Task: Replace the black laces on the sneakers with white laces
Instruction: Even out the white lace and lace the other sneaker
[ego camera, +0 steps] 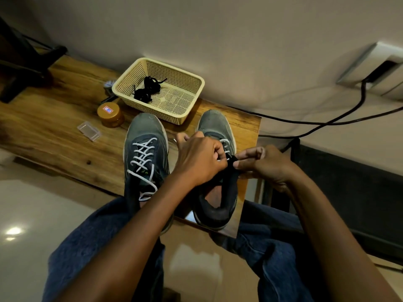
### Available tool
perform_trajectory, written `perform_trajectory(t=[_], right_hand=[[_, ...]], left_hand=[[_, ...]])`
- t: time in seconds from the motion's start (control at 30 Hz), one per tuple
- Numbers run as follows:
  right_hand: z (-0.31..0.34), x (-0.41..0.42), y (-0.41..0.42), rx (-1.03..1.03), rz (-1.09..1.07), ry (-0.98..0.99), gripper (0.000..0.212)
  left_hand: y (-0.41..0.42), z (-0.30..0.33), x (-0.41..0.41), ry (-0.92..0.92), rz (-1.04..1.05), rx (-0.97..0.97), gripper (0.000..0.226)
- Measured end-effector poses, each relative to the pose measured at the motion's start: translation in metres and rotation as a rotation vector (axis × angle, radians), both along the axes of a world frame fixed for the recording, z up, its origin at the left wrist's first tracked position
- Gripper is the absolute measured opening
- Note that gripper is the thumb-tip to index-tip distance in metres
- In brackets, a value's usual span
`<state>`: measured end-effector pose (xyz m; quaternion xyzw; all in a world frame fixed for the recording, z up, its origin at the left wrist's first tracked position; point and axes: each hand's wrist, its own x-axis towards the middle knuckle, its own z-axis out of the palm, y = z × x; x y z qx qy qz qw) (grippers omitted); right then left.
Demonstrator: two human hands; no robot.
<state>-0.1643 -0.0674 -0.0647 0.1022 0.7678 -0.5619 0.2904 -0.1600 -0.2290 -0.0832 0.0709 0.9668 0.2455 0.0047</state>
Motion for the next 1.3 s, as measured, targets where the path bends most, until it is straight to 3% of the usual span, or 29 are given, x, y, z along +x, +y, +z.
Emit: perform_trajectory(t=[0.33, 0.67, 0.77, 0.87, 1.0, 1.13, 1.3], right_hand=[[-0.005, 0.003, -0.010, 0.334, 0.272, 0.436, 0.003], [-0.007, 0.005, -0.015, 0.455, 0.337, 0.569, 0.007], [-0.008, 0.005, -0.016, 0.414, 0.279, 0.512, 0.014], [-0.005, 0.004, -0.013, 0.260, 0.099, 0.300, 0.026], [-0.002, 0.001, -0.010, 0.055, -0.039, 0.043, 0.015], [0.000, 0.000, -0.010, 0.048, -0.064, 0.031, 0.010], [-0.002, 0.001, -0.019, 0.223, 0.025, 0.092, 0.013]], left_hand=[[-0.003, -0.001, -0.002, 0.106, -0.148, -0.150, 0.011], [-0.002, -0.002, 0.002, 0.086, -0.135, -0.124, 0.013], [-0.002, -0.003, 0.001, 0.081, -0.111, -0.126, 0.013], [-0.002, -0.003, -0.001, 0.041, -0.071, -0.086, 0.013], [-0.004, -0.004, -0.003, 0.000, -0.019, -0.031, 0.013], [-0.006, -0.003, -0.002, -0.009, -0.001, -0.028, 0.016], [-0.007, -0.003, -0.002, -0.010, 0.001, -0.022, 0.019]])
